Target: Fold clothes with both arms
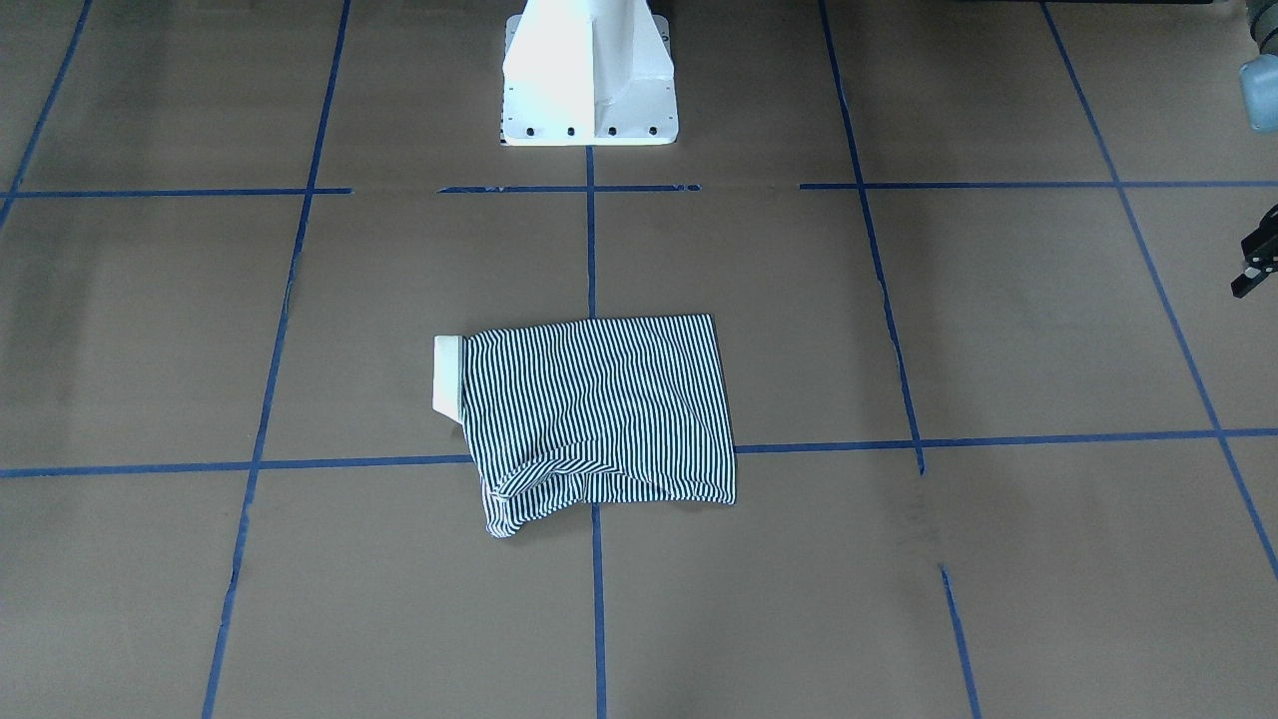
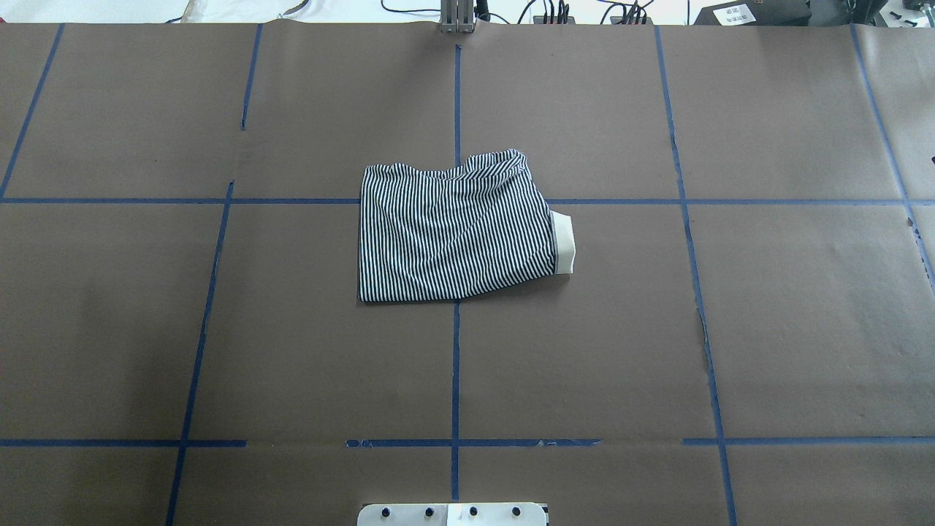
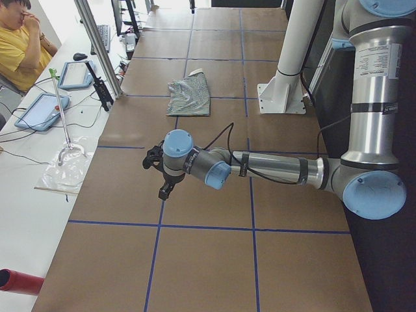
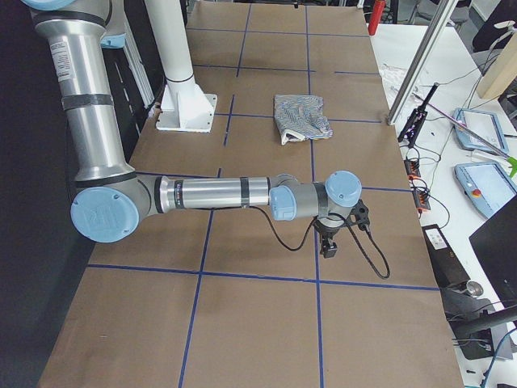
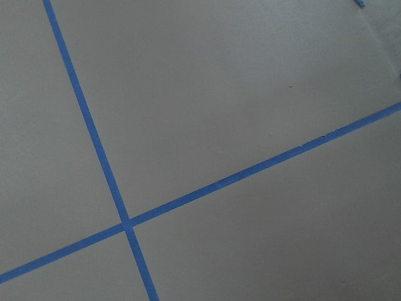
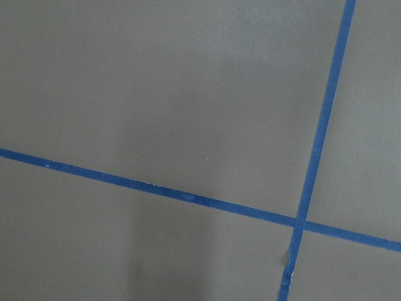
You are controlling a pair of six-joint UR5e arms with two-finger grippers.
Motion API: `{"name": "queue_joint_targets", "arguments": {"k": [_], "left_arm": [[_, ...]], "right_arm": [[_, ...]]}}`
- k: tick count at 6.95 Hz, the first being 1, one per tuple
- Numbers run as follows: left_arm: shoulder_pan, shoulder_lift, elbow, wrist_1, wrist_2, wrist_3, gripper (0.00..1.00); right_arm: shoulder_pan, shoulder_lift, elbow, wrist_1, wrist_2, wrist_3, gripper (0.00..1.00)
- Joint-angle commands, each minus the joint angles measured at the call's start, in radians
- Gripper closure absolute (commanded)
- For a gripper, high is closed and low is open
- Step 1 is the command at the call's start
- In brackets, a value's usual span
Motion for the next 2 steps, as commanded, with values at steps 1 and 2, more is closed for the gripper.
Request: {"name": "queue_joint_targets", "arguments": {"k": [1, 2], "left_arm": [[-0.001, -0.009, 0.001, 0.006, -0.001, -0.001, 0.00], [-0.004, -0.009, -0.007, 0.005, 0.000, -0.001, 0.00]], "right_arm": [[-0.009, 0.024, -0.016, -0.005, -0.027, 0.003, 0.00], [-0.009, 0.024, -0.018, -0.005, -0.027, 0.003, 0.00]]}}
